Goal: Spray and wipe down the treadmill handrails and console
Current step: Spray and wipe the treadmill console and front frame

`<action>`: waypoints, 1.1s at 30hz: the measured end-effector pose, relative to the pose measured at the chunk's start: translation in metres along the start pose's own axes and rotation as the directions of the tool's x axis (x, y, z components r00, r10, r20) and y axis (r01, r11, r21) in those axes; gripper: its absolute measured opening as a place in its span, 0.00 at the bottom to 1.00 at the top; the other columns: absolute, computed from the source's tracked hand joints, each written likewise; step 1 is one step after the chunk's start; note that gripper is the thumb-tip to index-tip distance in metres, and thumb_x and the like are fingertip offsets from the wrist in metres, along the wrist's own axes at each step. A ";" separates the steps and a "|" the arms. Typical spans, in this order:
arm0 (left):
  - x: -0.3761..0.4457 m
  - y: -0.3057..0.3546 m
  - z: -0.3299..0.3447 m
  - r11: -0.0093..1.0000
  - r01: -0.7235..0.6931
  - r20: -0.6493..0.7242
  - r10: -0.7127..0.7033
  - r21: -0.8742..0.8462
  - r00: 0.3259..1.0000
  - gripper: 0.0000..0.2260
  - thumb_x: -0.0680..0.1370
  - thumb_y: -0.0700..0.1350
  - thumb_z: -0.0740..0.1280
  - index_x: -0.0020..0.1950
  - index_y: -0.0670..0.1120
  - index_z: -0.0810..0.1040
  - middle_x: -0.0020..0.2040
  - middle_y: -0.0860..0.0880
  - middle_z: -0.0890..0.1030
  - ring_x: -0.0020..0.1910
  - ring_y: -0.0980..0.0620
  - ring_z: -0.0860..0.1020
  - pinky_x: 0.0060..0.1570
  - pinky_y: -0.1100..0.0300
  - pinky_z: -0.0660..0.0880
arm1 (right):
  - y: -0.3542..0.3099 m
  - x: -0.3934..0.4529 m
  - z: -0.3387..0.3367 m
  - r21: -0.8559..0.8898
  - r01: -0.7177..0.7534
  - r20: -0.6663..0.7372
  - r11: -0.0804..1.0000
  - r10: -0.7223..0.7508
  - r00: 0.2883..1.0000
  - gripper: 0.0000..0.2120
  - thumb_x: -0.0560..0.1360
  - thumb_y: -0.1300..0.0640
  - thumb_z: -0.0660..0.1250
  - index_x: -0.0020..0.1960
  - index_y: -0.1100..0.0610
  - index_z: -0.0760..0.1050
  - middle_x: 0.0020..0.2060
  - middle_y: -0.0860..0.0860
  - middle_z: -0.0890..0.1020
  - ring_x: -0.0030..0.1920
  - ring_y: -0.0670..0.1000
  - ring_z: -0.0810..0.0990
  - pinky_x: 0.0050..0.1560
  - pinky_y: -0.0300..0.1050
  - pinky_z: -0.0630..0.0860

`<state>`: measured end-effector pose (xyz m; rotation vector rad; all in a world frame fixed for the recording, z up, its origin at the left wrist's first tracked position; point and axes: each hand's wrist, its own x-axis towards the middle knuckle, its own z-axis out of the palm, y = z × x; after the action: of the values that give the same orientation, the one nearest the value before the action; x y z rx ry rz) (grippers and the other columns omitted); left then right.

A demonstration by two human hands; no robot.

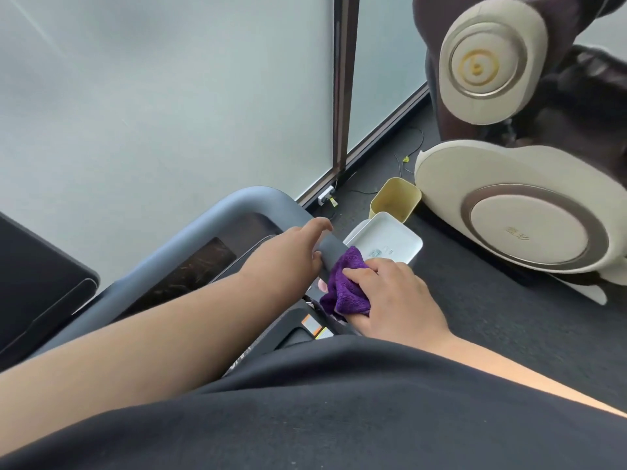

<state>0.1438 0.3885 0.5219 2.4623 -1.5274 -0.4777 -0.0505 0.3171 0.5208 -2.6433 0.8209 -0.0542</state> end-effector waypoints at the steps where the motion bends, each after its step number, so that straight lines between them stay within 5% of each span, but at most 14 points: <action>1: 0.001 -0.002 0.000 1.000 0.002 0.003 -0.002 0.002 1.000 0.18 0.80 0.48 0.61 0.65 0.63 0.59 0.54 0.47 0.79 0.45 0.44 0.79 0.45 0.52 0.76 | 0.000 0.000 0.001 -0.003 -0.002 -0.013 1.000 0.002 1.000 0.26 0.66 0.41 0.73 0.62 0.45 0.76 0.54 0.52 0.78 0.51 0.59 0.77 0.46 0.55 0.77; 5: -0.001 -0.008 -0.002 1.000 0.017 -0.028 -0.017 -0.015 0.999 0.17 0.80 0.49 0.61 0.66 0.63 0.60 0.52 0.50 0.77 0.41 0.48 0.73 0.42 0.55 0.73 | 0.001 0.003 0.004 -0.027 -0.003 -0.033 1.000 0.002 0.999 0.26 0.64 0.41 0.75 0.61 0.45 0.76 0.53 0.51 0.78 0.49 0.58 0.77 0.44 0.54 0.77; 11: -0.004 -0.022 -0.013 0.997 0.068 -0.117 -0.072 -0.036 0.990 0.21 0.79 0.50 0.63 0.68 0.64 0.59 0.44 0.54 0.68 0.37 0.48 0.72 0.39 0.57 0.68 | -0.011 0.029 -0.002 -0.011 0.057 -0.036 0.998 -0.057 0.998 0.24 0.71 0.36 0.63 0.63 0.45 0.74 0.56 0.50 0.77 0.52 0.55 0.74 0.48 0.54 0.74; 20: 0.019 -0.053 -0.034 0.968 0.250 -0.116 -0.251 -0.024 0.961 0.19 0.80 0.47 0.61 0.66 0.63 0.58 0.48 0.53 0.79 0.30 0.57 0.73 0.27 0.60 0.66 | -0.030 0.052 0.003 -0.076 0.161 0.004 0.984 -0.161 0.987 0.25 0.69 0.40 0.71 0.63 0.45 0.73 0.57 0.50 0.77 0.52 0.56 0.78 0.49 0.54 0.75; 24: 0.022 -0.052 -0.041 0.955 0.281 -0.138 -0.293 -0.098 0.946 0.21 0.80 0.46 0.60 0.69 0.62 0.61 0.48 0.57 0.74 0.38 0.50 0.76 0.29 0.63 0.63 | -0.028 0.050 -0.001 0.010 0.195 0.017 0.981 -0.196 0.981 0.26 0.70 0.44 0.74 0.66 0.47 0.74 0.59 0.52 0.77 0.54 0.58 0.78 0.51 0.57 0.76; 28: 0.012 -0.068 -0.050 0.920 0.357 -0.177 -0.383 -0.163 0.906 0.22 0.79 0.46 0.61 0.71 0.61 0.61 0.48 0.55 0.73 0.42 0.48 0.73 0.42 0.58 0.67 | -0.035 0.053 -0.010 0.126 0.327 0.018 0.937 -0.332 0.943 0.26 0.70 0.46 0.74 0.66 0.50 0.76 0.60 0.54 0.77 0.55 0.59 0.79 0.50 0.58 0.78; 33: -0.007 -0.101 -0.064 0.860 0.492 -0.147 -0.508 -0.135 0.849 0.19 0.79 0.43 0.60 0.68 0.57 0.65 0.48 0.52 0.76 0.43 0.46 0.74 0.41 0.56 0.67 | -0.058 0.065 -0.006 0.156 0.485 -0.047 0.860 -0.484 0.874 0.26 0.66 0.47 0.73 0.63 0.53 0.80 0.57 0.57 0.79 0.51 0.60 0.81 0.47 0.56 0.80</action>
<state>0.2488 0.4402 0.5481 2.7303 -0.7603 -0.3807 0.0334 0.3236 0.5428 -2.6223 0.1202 -0.2497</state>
